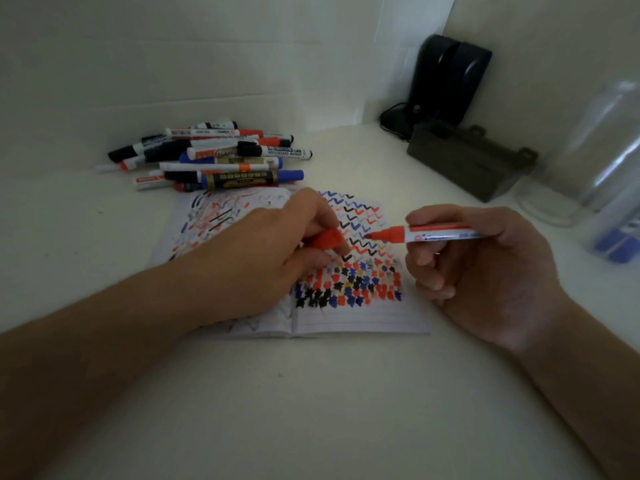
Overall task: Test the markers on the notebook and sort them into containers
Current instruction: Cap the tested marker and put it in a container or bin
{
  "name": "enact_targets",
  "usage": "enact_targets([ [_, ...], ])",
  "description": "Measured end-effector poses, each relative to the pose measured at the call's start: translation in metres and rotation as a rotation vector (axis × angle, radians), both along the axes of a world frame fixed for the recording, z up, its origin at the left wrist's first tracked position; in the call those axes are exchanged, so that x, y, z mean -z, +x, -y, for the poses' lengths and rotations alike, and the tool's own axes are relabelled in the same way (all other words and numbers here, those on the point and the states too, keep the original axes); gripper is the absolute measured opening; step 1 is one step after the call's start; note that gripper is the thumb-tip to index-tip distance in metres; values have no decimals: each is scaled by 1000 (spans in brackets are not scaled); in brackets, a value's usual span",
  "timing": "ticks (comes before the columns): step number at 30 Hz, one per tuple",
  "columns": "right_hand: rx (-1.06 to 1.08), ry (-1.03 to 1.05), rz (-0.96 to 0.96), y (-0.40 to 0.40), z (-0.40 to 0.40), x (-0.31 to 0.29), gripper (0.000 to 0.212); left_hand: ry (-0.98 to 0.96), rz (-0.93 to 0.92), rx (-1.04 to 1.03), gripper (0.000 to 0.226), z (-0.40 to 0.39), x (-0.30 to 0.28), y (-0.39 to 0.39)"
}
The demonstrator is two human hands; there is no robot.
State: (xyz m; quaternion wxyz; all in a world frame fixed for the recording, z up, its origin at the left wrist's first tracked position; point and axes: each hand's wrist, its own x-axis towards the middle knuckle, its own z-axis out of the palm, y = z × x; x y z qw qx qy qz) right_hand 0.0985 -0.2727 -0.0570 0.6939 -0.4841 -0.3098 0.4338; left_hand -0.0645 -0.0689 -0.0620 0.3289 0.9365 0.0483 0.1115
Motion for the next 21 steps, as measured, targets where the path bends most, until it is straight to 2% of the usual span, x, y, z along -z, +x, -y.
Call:
enact_targets([
  [8, 17, -15, 34, 0, -1, 3, 42, -14, 10, 14, 22, 0, 2, 0],
  [12, 78, -53, 92, -3, -4, 5, 9, 3, 18, 15, 22, 1, 4, 1],
  [13, 95, -64, 115, -4, -5, 6, 7, 16, 16, 15, 21, 1, 4, 2],
  [17, 131, -112, 262, -10, -7, 8, 4, 49, 17, 33, 14, 6, 1, 4],
  [18, 139, -119, 271, -11, -6, 7, 9, 42, 34, 34, 9, 9, -1, 4],
  [21, 168, -108, 225, -14, -3, 2, 21, -40, 95, -5, 25, 20, -16, 1],
])
